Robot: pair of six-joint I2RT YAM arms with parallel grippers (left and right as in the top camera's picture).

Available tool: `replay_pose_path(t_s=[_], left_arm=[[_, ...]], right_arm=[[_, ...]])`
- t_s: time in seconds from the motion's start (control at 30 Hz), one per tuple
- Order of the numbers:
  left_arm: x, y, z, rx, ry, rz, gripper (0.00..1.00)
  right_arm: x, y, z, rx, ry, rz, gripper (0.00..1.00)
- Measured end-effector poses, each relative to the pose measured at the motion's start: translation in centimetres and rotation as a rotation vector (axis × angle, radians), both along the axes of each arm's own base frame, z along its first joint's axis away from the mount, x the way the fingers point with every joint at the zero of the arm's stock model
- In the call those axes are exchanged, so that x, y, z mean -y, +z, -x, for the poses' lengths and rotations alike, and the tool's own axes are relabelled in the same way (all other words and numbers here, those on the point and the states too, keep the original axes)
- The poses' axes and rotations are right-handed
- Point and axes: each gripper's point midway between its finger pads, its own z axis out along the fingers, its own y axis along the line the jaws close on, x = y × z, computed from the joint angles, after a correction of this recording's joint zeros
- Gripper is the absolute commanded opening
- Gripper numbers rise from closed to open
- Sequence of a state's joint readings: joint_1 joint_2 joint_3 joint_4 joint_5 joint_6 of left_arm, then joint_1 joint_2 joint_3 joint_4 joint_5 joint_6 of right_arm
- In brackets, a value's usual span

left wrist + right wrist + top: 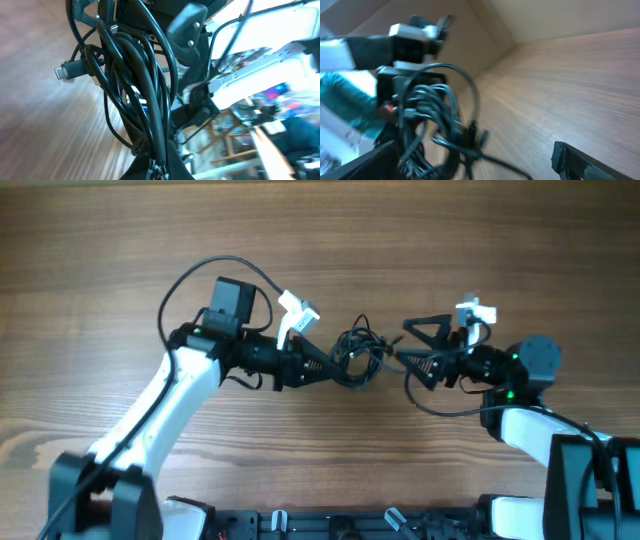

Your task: Untangle cables

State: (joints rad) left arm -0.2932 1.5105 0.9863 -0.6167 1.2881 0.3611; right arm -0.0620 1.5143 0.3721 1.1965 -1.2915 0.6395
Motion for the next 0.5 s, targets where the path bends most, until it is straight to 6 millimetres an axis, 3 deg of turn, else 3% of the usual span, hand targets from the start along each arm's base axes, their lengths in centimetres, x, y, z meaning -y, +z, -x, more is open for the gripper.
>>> replay_pose_path(t_s=[0.27, 0.47, 0.5], left_arm=[[2.2, -0.3, 1.8, -0.025, -0.104, 0.043, 0.04], [2.6, -0.1, 2.1, -0.010, -0.124, 0.059, 0.04], [2.6, 0.0, 2.1, -0.011, -0.125, 0.061, 0.04]], right_arm=[[-0.3, 0.0, 0.3, 0.043, 0.016, 0.015, 0.99], [-2.1, -0.6, 1.3, 0.050, 0.084, 0.030, 0.80], [-2.7, -0.9, 1.6, 0.042, 0.102, 0.033, 0.72]])
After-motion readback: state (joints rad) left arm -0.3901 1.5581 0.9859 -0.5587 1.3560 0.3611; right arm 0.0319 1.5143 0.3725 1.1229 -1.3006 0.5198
